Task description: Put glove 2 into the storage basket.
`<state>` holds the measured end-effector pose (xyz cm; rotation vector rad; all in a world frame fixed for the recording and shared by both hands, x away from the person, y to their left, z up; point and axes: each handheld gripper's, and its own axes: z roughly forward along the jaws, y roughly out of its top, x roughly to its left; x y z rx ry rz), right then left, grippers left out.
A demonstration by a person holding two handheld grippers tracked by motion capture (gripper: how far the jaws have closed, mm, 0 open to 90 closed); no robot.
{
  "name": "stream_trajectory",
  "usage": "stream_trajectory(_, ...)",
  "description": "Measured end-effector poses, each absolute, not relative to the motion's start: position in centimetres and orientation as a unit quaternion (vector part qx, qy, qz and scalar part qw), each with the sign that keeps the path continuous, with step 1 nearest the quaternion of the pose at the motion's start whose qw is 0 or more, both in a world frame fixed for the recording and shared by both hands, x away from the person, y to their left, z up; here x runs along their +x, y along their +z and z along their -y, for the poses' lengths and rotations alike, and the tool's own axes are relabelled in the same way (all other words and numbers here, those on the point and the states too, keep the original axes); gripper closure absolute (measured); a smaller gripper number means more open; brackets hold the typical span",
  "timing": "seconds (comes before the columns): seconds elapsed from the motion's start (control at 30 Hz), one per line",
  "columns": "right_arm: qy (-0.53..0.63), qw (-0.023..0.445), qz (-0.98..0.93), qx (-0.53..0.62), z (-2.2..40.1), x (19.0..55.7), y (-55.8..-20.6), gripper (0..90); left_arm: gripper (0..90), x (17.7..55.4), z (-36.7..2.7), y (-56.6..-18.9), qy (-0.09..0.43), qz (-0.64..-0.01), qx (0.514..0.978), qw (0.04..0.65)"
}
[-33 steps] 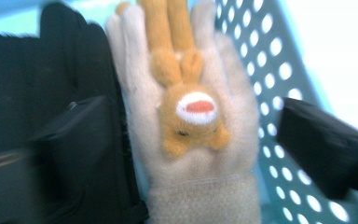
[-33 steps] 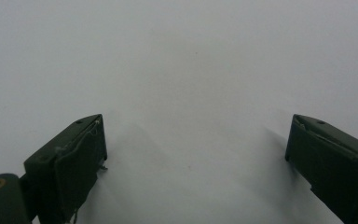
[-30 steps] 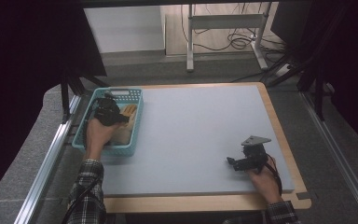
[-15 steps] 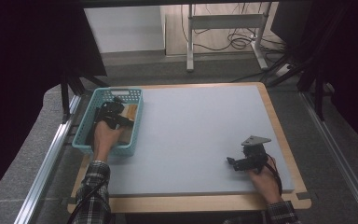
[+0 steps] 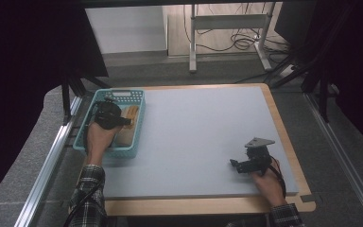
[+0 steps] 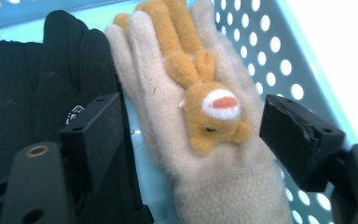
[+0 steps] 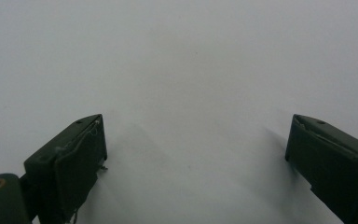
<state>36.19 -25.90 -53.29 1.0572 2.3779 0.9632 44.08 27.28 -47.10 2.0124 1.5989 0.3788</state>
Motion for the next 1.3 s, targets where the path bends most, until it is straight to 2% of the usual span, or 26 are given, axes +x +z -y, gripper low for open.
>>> stream_trajectory(0.6,0.341,0.182,-0.843,0.375,25.9,36.2,-53.3,4.9,7.9,42.3,-28.0,-46.0,0.153,-0.581,0.741,0.301)
stream_trajectory(1.3,0.341,0.183,-0.843,0.375,25.9,36.2,-53.3,4.9,3.4,40.2,-28.2,-45.6,0.159,-0.559,0.754,0.307)
